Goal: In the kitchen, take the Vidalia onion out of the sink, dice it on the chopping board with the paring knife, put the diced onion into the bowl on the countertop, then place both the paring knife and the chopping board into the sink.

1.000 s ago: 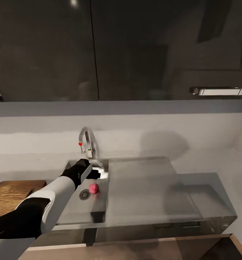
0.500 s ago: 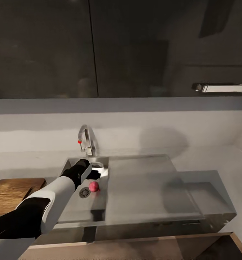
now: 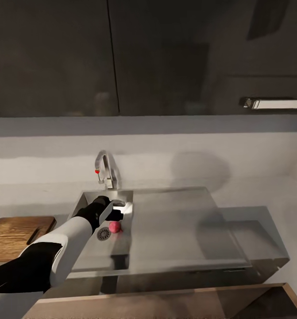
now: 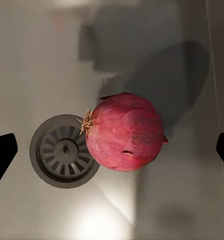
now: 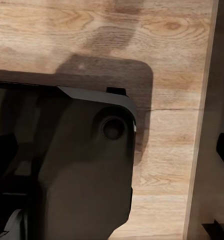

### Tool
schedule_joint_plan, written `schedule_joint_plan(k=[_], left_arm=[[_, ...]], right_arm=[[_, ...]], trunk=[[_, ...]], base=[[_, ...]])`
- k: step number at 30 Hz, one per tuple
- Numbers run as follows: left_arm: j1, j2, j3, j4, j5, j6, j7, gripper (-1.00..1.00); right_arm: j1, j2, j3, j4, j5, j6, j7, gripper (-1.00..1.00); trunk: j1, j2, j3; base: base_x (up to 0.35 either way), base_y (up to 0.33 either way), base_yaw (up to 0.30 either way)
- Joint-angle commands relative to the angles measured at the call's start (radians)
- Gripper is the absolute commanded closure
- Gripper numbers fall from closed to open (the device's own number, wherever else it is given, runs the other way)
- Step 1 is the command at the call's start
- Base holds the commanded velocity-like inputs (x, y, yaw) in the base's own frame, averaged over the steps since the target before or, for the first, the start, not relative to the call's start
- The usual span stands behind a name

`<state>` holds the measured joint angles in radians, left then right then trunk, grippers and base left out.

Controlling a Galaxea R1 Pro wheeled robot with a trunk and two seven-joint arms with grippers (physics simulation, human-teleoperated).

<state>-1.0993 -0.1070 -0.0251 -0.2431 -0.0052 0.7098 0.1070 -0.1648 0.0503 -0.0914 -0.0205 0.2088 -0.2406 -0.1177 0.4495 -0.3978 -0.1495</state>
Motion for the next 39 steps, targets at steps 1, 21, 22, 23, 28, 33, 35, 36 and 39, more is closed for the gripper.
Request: schedule_joint_plan(k=[1,21,22,23,28,33,35,36,39], left_arm=[[-0.001,0.000,-0.002,-0.001,0.000,0.005,0.003,-1.00],[-0.001,0.003,-0.002,-0.001,-0.001,0.005,0.002,-1.00],[-0.001,0.003,-0.002,-0.001,-0.001,0.005,0.002,-1.00],[-0.001,0.003,-0.002,-0.001,-0.001,0.005,0.002,-1.00],[-0.001,0.004,-0.002,-0.001,-0.001,0.005,0.002,-1.00],[-0.001,0.004,-0.002,-0.001,-0.001,0.005,0.002,-1.00],[-0.001,0.004,-0.002,0.000,-0.001,0.005,0.002,-1.00],[-0.001,0.004,-0.002,0.000,-0.001,0.005,0.003,-1.00],[-0.001,0.004,-0.002,0.000,-0.001,0.005,0.003,-1.00]], right_arm=[[-0.001,0.000,-0.008,0.001,0.011,-0.003,-0.004,-1.00],[-0.001,-0.001,-0.008,0.001,0.011,0.010,-0.004,-1.00],[-0.001,-0.001,-0.009,0.001,0.011,0.010,-0.004,-1.00],[-0.001,-0.001,-0.009,0.001,0.011,0.010,-0.004,-1.00],[-0.001,-0.006,-0.010,-0.001,0.011,0.008,-0.004,-1.00],[-0.001,-0.007,-0.010,-0.001,0.011,0.008,-0.004,-1.00],[-0.001,-0.007,-0.010,-0.001,0.011,0.008,-0.004,-1.00],[-0.001,-0.007,-0.010,-0.001,0.011,0.008,-0.004,-1.00],[-0.001,-0.006,-0.010,-0.001,0.011,0.010,-0.005,-1.00]], trunk=[[0.001,-0.002,-0.004],[0.001,-0.002,-0.029],[0.001,-0.002,-0.029],[0.001,-0.002,-0.029],[0.001,-0.002,-0.029],[0.001,-0.002,-0.029],[0.001,-0.002,-0.029],[0.001,-0.002,-0.029],[0.001,-0.002,-0.029]], base=[[0.000,0.000,0.000],[0.000,0.000,0.000],[0.000,0.000,0.000],[0.000,0.000,0.000],[0.000,0.000,0.000],[0.000,0.000,0.000],[0.000,0.000,0.000],[0.000,0.000,0.000],[0.000,0.000,0.000]])
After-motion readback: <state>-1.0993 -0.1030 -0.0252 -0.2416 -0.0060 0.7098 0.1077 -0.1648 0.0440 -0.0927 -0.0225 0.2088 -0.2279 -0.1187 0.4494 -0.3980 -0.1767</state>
